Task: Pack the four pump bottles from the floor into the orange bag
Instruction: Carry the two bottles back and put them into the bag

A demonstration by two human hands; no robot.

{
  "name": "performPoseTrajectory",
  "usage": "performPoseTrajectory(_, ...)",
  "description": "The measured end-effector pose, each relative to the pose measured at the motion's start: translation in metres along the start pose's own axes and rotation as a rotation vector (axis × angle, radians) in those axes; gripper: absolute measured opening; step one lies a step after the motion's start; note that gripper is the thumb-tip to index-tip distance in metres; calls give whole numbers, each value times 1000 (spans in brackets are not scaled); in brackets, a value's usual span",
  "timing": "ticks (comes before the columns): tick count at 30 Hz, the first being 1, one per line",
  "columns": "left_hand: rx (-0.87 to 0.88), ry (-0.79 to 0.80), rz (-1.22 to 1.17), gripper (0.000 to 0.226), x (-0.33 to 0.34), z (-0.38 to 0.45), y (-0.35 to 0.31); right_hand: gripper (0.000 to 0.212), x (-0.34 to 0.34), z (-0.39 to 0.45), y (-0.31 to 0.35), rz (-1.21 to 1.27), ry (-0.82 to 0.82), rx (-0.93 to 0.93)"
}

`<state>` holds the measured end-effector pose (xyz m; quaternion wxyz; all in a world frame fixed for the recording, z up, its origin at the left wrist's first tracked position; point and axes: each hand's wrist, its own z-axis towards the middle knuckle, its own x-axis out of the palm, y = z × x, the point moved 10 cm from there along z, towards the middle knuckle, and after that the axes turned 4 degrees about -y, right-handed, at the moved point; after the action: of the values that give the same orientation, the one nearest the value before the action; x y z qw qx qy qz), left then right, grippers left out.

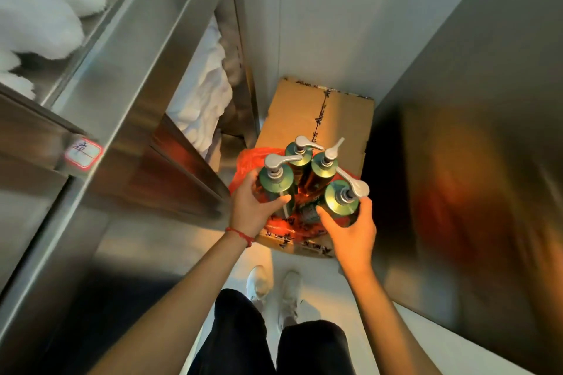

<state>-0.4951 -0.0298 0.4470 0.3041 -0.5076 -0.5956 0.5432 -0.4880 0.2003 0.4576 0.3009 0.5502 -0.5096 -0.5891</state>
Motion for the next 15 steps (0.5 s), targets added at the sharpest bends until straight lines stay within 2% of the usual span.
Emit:
performPoseTrajectory(9,38,45,84,64,10,21,13,60,18,11,-13,-23,-38,-42)
performPoseTrajectory(15,34,77,99,63,24,29,26,61,32,16,-27,-60,0,-35)
